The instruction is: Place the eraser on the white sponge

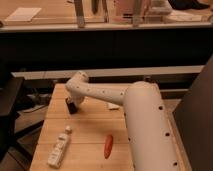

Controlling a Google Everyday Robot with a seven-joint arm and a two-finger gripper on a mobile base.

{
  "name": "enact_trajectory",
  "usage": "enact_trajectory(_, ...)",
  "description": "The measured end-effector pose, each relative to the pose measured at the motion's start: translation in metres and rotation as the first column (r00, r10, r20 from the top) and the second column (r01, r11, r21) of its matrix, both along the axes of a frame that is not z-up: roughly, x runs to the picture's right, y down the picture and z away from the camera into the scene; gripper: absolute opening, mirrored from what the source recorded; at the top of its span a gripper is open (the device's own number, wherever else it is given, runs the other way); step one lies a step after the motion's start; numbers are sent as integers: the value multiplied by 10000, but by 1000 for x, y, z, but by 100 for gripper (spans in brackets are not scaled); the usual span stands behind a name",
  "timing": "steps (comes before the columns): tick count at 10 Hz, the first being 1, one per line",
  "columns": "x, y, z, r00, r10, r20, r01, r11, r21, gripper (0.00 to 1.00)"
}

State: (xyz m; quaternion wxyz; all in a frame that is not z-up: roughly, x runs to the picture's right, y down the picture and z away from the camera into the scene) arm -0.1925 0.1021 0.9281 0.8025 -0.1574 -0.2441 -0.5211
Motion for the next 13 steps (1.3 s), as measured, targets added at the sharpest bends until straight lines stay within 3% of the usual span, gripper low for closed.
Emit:
enact_trajectory(1,0,0,0,10000,1,1,-1,10000,0,0)
enact_trajectory(3,1,0,0,10000,9,1,-9,10000,-7,12)
enact_trajectory(5,16,-7,-3,10000,36,-73,-36,10000,-15,33)
enact_trajectory(6,24,-11,-4,9999,35,-156,-35,10000,-11,38)
enact_trajectory(9,23,-11,-6,10000,43,-45,-44,10000,-87,38)
enact_trajectory(11,25,-12,-6,10000,61,-74,-61,9999,-127,30)
enact_trajectory(12,34,-14,-7,9999,91,-124,-93,9998,-179,27)
enact_trajectory(13,44,-15,-7,9998,138,-148,-140,9997,-175,31)
